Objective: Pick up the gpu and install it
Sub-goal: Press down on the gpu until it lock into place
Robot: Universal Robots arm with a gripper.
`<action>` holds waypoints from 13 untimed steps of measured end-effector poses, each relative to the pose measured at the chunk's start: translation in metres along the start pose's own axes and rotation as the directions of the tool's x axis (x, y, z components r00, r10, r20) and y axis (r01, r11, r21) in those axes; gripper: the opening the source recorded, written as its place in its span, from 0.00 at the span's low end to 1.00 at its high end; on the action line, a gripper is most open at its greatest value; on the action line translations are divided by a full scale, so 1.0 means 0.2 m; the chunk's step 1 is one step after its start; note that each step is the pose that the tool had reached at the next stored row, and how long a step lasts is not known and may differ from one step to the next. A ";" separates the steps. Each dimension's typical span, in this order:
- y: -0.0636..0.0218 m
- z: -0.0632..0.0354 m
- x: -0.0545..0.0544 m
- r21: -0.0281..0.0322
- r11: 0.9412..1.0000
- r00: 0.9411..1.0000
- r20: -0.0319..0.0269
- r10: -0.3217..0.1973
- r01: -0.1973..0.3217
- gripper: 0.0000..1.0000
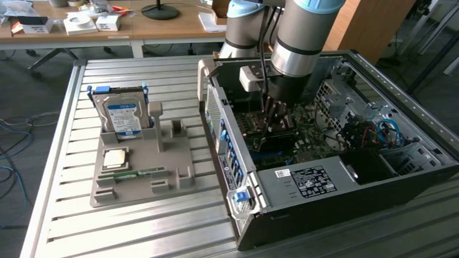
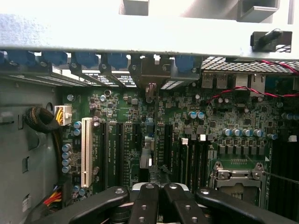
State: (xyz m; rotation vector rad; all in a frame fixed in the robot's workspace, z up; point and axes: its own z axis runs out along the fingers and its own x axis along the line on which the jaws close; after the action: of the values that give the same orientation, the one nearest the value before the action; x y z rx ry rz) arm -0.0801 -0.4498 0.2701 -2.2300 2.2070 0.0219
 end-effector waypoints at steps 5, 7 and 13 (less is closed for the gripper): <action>0.000 0.001 0.00 0.000 1.000 1.000 0.000 0.000 0.000 0.11; 0.000 0.006 0.00 0.000 1.000 1.000 0.000 0.000 0.000 0.11; 0.000 0.006 0.00 0.000 1.000 1.000 0.000 0.000 0.000 0.11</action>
State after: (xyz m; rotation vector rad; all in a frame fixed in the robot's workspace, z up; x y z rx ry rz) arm -0.0802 -0.4498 0.2688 -2.2301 2.2071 0.0218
